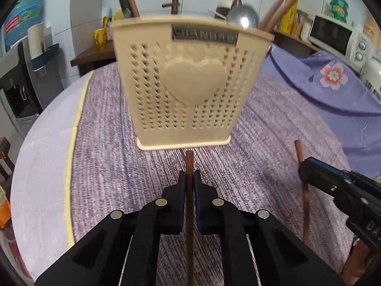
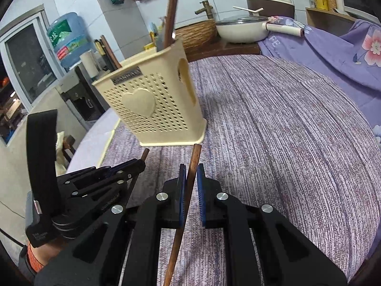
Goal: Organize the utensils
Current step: 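Lift both brown chopsticks and carry them toward the cream holder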
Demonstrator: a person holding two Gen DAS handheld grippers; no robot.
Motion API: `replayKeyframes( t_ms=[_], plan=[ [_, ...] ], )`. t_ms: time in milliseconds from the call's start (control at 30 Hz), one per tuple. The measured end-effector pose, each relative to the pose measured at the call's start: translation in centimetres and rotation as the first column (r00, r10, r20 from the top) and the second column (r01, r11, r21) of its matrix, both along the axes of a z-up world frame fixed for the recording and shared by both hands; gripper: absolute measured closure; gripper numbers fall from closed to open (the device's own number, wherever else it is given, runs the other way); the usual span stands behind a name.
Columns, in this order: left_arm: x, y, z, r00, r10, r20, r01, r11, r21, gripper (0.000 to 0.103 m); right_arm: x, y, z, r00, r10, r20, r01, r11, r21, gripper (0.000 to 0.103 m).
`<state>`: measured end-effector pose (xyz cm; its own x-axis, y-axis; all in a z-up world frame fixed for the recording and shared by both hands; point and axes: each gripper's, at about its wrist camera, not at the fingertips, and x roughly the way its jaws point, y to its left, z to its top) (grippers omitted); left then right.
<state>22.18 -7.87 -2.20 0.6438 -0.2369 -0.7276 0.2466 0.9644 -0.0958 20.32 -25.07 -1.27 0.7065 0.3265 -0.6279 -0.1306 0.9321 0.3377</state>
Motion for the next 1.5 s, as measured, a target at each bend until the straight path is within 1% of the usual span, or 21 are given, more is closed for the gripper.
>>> replayKeyframes(
  t_ms=[133, 233, 367, 533, 700, 833, 900, 1033, 1067, 1233, 1367, 1467, 1500],
  plan=[
    [-2.0, 1.4, 3.1, 0.997, 0.015, 0.072, -0.011, 0.998, -0.059, 0.096, -0.9, 0.0, 1.6, 0.998, 0.036, 0.046, -0.038, 0.999, 0.031, 0.094],
    [-3.6, 2.2, 5.2, 0.992, 0.011, 0.126, -0.001, 0.997, -0.078, 0.096, -1.9, -0.1, 3.4, 0.993, 0.076, 0.088, -0.082, 0.994, 0.068, 0.095],
    [-5.7, 2.8, 7.3, 0.982, 0.005, 0.188, 0.010, 0.997, -0.083, 0.096, -3.2, -0.1, 5.6, 0.984, 0.107, 0.142, -0.119, 0.990, 0.076, 0.096],
    [-7.8, 3.7, 9.5, 0.971, -0.007, 0.239, 0.028, 0.996, -0.084, 0.096, -5.1, -0.1, 8.2, 0.968, 0.150, 0.200, -0.168, 0.983, 0.079, 0.096],
    [-8.5, 4.1, 11.0, 0.960, -0.012, 0.279, 0.038, 0.996, -0.087, 0.096, -6.5, 0.1, 10.4, 0.951, 0.174, 0.254, -0.196, 0.979, 0.061, 0.096],
    [-8.6, 4.3, 11.9, 0.954, -0.008, 0.300, 0.038, 0.995, -0.092, 0.096, -6.9, 0.3, 11.8, 0.939, 0.185, 0.289, -0.205, 0.978, 0.041, 0.096],
    [-8.4, 4.4, 12.5, 0.952, -0.003, 0.307, 0.036, 0.994, -0.102, 0.096, -6.7, 0.5, 12.2, 0.938, 0.187, 0.293, -0.204, 0.979, 0.029, 0.096],
    [-7.9, 4.3, 13.0, 0.949, -0.001, 0.317, 0.035, 0.994, -0.100, 0.096, -5.8, 1.1, 13.2, 0.932, 0.194, 0.306, -0.206, 0.978, 0.009, 0.096],
    [-7.7, 4.3, 13.2, 0.948, -0.001, 0.317, 0.034, 0.994, -0.100, 0.096, -5.7, 1.2, 13.4, 0.931, 0.195, 0.310, -0.206, 0.979, 0.004, 0.101],
    [-6.7, 4.0, 14.0, 0.945, 0.006, 0.327, 0.027, 0.995, -0.096, 0.096, -4.3, 1.7, 14.8, 0.927, 0.200, 0.318, -0.201, 0.979, -0.029, 0.102],
    [-6.2, 4.1, 14.1, 0.946, 0.019, 0.324, 0.018, 0.994, -0.109, 0.096, -3.3, 1.8, 14.8, 0.933, 0.188, 0.309, -0.185, 0.982, -0.039, 0.102],
    [-6.0, 4.2, 13.8, 0.949, 0.022, 0.316, 0.015, 0.993, -0.114, 0.096, -2.8, 1.2, 13.9, 0.941, 0.142, 0.308, -0.137, 0.990, -0.039, 0.102],
    [-6.0, 4.1, 13.8, 0.949, 0.022, 0.314, 0.014, 0.993, -0.113, 0.096, -2.6, 1.0, 13.5, 0.946, 0.121, 0.300, -0.114, 0.993, -0.041, 0.100]
  ],
)
